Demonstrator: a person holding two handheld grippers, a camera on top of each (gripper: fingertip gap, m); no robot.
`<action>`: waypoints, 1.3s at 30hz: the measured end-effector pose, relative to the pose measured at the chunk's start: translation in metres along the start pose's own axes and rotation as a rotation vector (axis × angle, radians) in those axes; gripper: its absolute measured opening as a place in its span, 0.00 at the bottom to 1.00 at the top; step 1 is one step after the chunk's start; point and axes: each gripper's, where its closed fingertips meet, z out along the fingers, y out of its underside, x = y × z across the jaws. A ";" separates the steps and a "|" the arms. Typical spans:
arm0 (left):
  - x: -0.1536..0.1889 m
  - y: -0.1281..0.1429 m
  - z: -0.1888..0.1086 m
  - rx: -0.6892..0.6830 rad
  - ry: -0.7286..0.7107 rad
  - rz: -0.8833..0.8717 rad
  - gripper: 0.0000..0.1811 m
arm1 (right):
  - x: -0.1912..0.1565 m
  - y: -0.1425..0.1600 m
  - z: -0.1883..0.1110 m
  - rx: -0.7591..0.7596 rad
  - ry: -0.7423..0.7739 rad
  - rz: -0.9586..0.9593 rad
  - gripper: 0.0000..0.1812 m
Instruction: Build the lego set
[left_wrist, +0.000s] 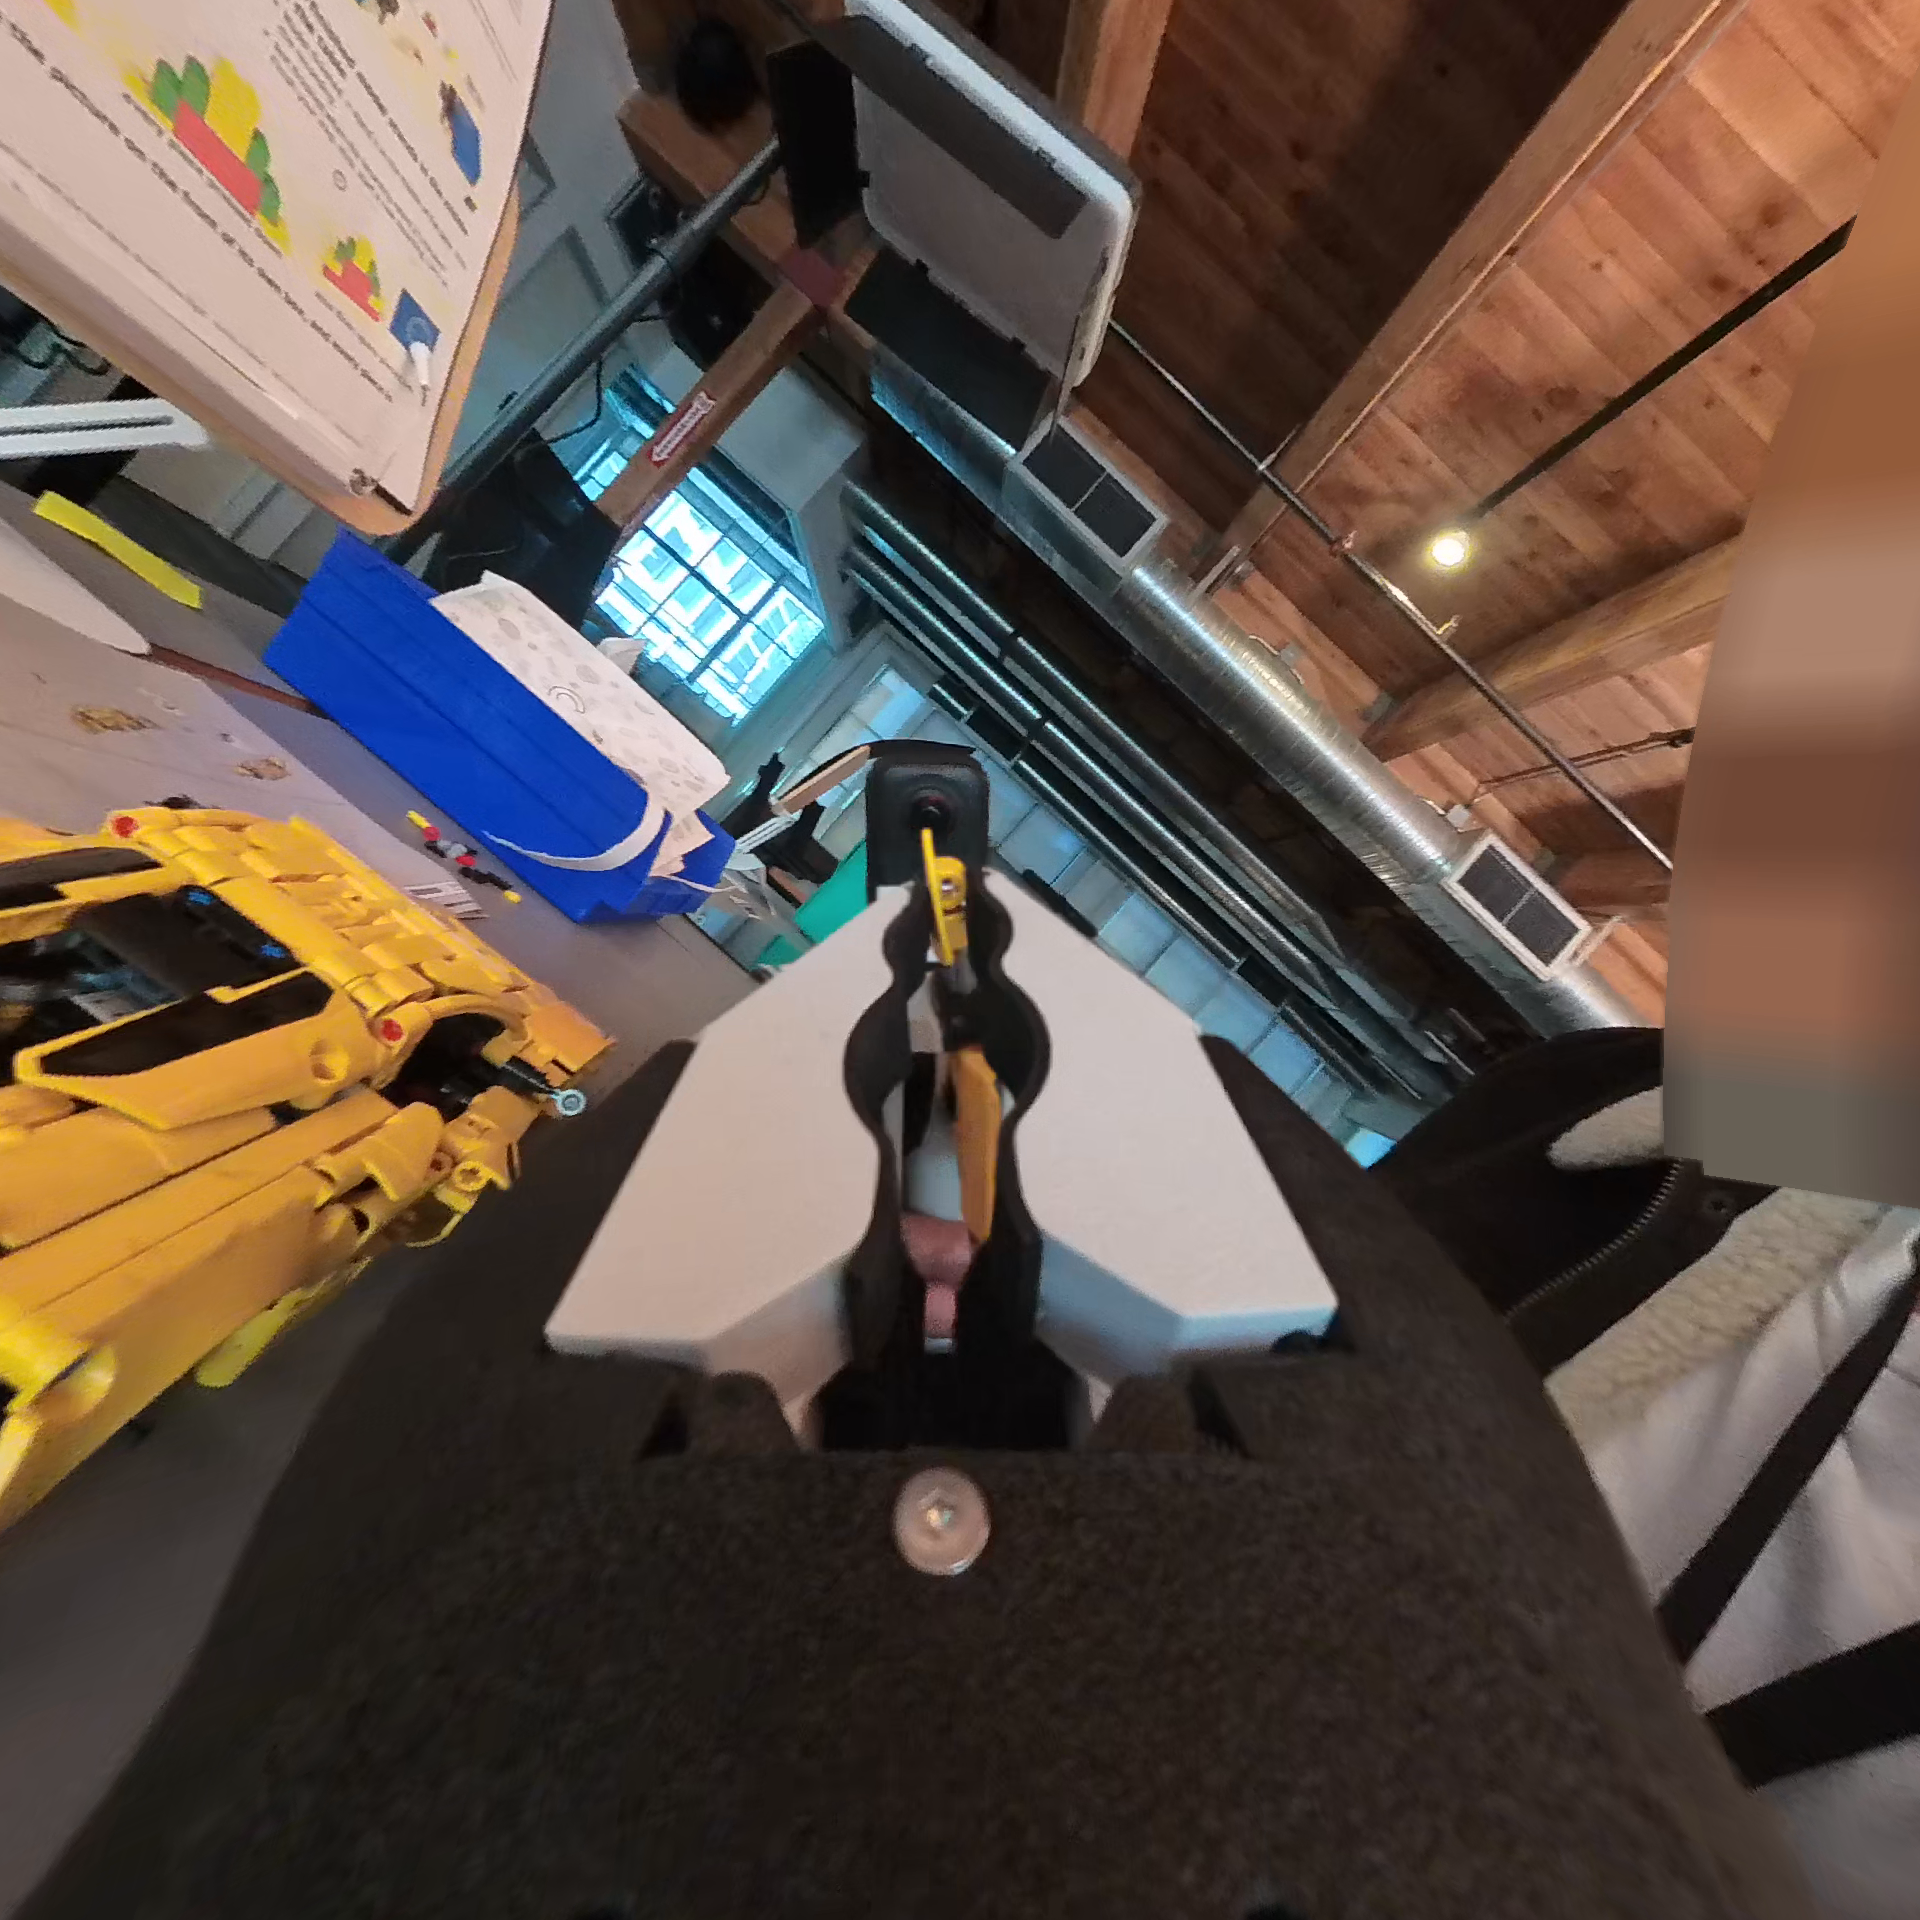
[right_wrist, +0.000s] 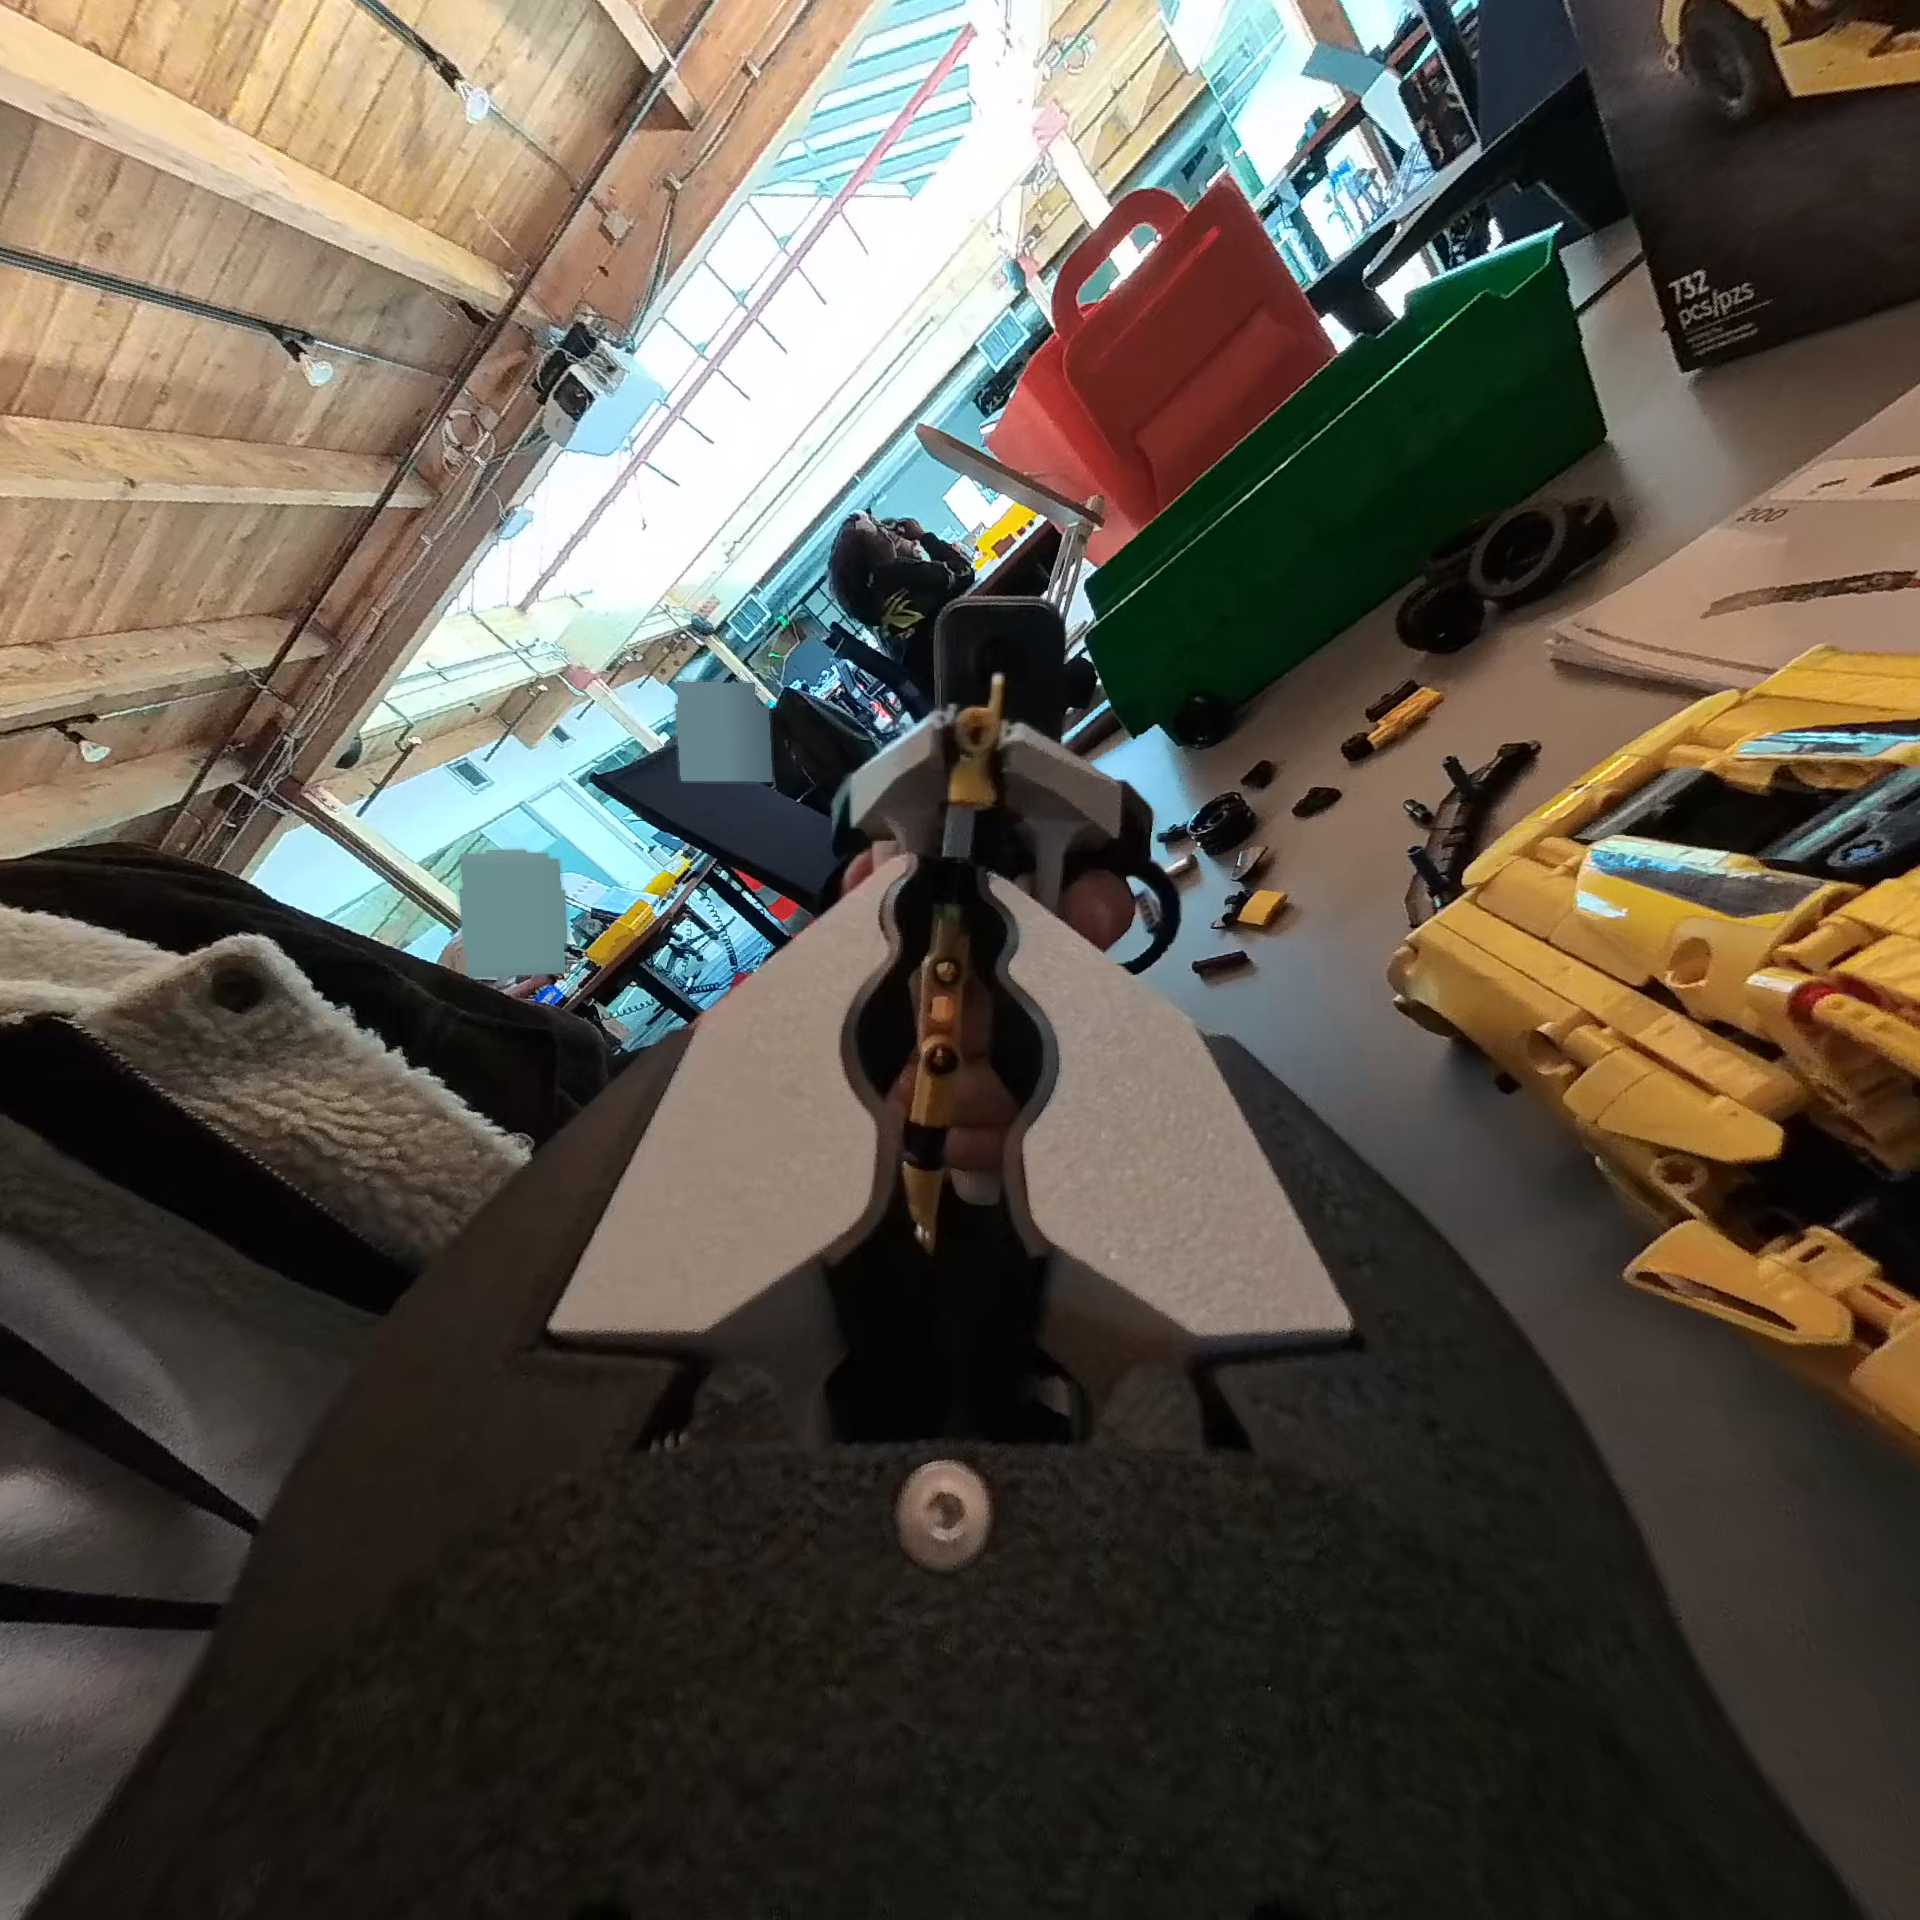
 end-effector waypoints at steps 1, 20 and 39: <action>0.000 0.001 0.001 -0.006 0.000 0.001 0.03 | 0.001 0.002 0.001 -0.010 0.006 0.003 0.04; -0.009 0.014 -0.002 -0.117 -0.030 -0.022 0.03 | 0.007 0.009 -0.006 -0.061 -0.010 0.050 0.03; -0.009 0.015 0.002 -0.102 -0.037 -0.004 0.03 | 0.010 0.005 -0.005 -0.033 -0.008 0.075 0.04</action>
